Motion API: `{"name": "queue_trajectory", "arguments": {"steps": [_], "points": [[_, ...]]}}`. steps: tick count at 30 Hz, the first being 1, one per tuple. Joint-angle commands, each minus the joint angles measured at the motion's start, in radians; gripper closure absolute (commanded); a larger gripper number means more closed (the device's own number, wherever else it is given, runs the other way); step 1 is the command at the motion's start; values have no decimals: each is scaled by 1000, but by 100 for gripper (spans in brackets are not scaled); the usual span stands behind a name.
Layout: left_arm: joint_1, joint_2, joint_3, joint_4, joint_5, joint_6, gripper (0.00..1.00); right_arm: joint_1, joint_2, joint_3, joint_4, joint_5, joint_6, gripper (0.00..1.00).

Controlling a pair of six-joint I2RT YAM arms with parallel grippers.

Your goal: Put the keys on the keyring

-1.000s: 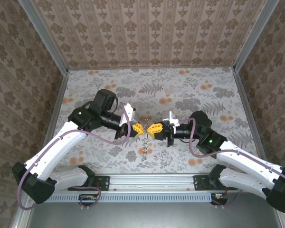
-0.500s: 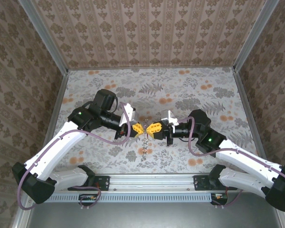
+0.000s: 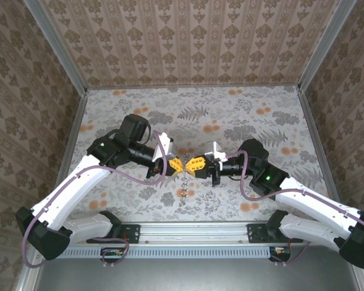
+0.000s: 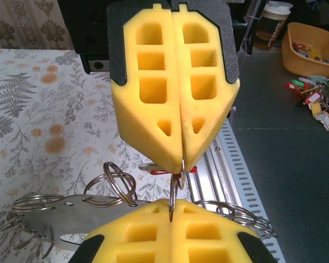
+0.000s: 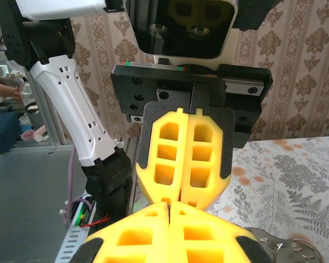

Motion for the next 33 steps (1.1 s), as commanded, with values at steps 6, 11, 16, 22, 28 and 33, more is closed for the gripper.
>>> {"name": "queue_trajectory", "arguments": {"steps": [6,11,16,22,28,33], "points": [[9,-5,20,22,41,-28,100,27,-25,17,-73,24,-69,100],[12,-4,19,22,48,-29,100,37,-37,5,-82,44,-90,100],[16,-10,19,27,59,-32,100,49,-44,-12,-93,73,-112,100],[20,-10,18,30,67,-36,100,65,-54,-27,-113,112,-140,100],[24,-13,18,34,69,-39,100,79,-70,-44,-114,156,-163,100],[27,-14,18,39,70,-42,100,89,-84,-62,-110,180,-172,98]]}}
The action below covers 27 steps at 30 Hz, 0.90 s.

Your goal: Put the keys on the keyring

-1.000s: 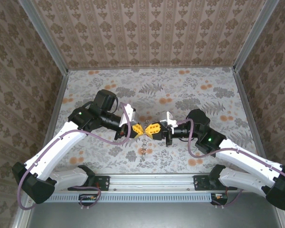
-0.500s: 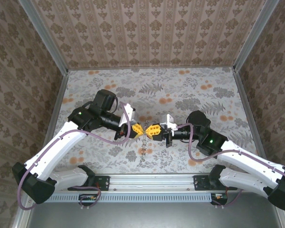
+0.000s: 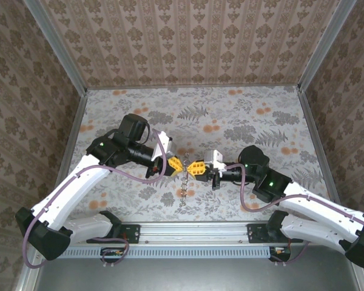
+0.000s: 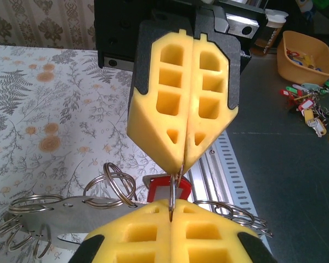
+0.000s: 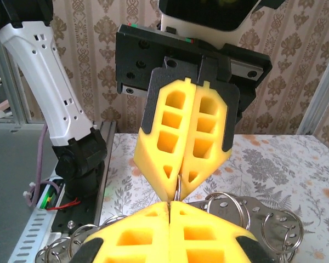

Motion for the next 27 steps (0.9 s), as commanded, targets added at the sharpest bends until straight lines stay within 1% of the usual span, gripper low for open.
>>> {"name": "queue_trajectory", "arguments": {"steps": [1,4,7,12,17,22,24,27], "points": [[12,-14,18,45,45,-17,100,19,-17,-26,-35,12,-25,97],[13,-16,19,49,45,-18,100,21,-18,-37,-23,20,-20,91],[17,-18,17,55,43,-22,100,22,-19,-43,-18,22,-14,80],[21,-26,8,72,27,-31,100,22,-39,-46,-44,28,2,73],[23,-42,-19,128,-9,-56,100,20,-112,-46,-41,76,23,71],[13,-88,-85,266,-13,-126,100,-2,-131,-28,-19,133,47,74],[-1,-109,-114,308,-13,-151,100,-15,-129,-20,1,122,57,76],[-17,-130,-153,379,-2,-192,100,-24,-89,9,-2,42,66,76]]}}
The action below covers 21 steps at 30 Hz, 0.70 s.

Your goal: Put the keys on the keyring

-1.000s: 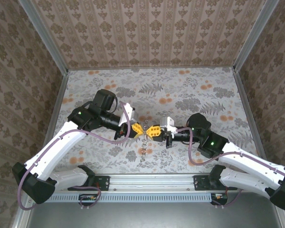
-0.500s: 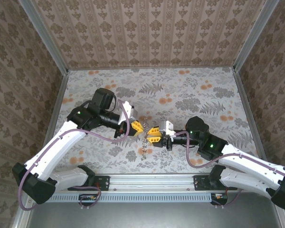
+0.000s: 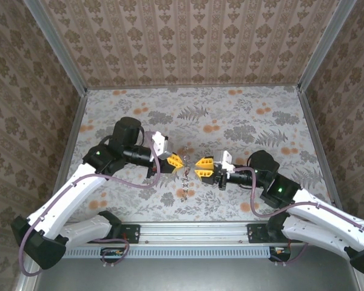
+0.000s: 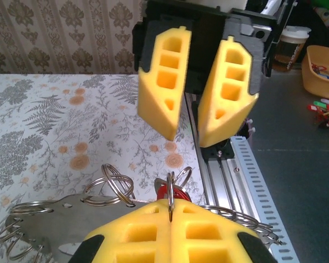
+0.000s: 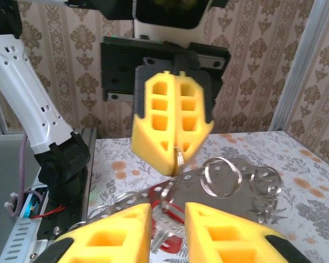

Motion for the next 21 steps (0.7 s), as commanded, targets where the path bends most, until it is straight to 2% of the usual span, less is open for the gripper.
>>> {"name": "queue_trajectory", "arguments": {"steps": [1,12,21], "points": [[-22,-32,-33,133,25,-74,100,-7,40,59,29,-64,34,76],[-46,-72,-121,284,36,-153,100,-3,82,76,52,-160,47,76],[-49,-81,-137,305,48,-160,100,-2,126,80,44,-125,37,79]]}}
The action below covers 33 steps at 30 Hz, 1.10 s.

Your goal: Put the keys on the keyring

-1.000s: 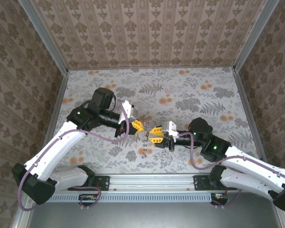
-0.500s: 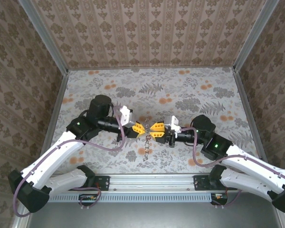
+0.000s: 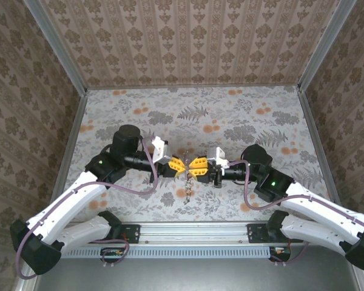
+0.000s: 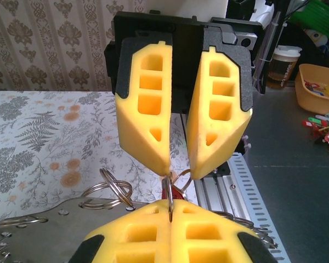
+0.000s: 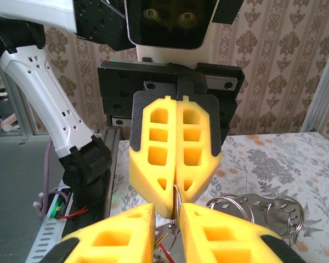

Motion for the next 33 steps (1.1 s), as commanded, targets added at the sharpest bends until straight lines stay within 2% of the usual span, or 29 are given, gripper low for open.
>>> {"name": "queue_trajectory", "arguments": {"steps": [1,4,8,14,19,24,29,31,33], "points": [[-11,-19,-7,98,41,-26,100,5,29,27,12,-6,5,79],[-11,-19,-13,128,43,-37,100,5,34,25,8,16,5,78],[-14,-11,-12,133,45,-36,100,5,13,9,13,62,4,71],[-18,-9,-7,134,40,-35,100,5,8,4,14,76,7,72],[-21,-6,-1,112,31,-25,100,5,-6,-7,26,92,12,68],[-24,-8,-6,133,25,-30,100,5,2,-4,19,75,12,81],[-21,-11,-19,160,10,-40,100,4,3,-5,1,78,0,100],[-21,-14,-13,144,-25,-41,100,5,-4,1,-25,99,-14,100],[-30,-15,27,19,-94,7,100,6,-16,15,-72,124,-46,100]]}}
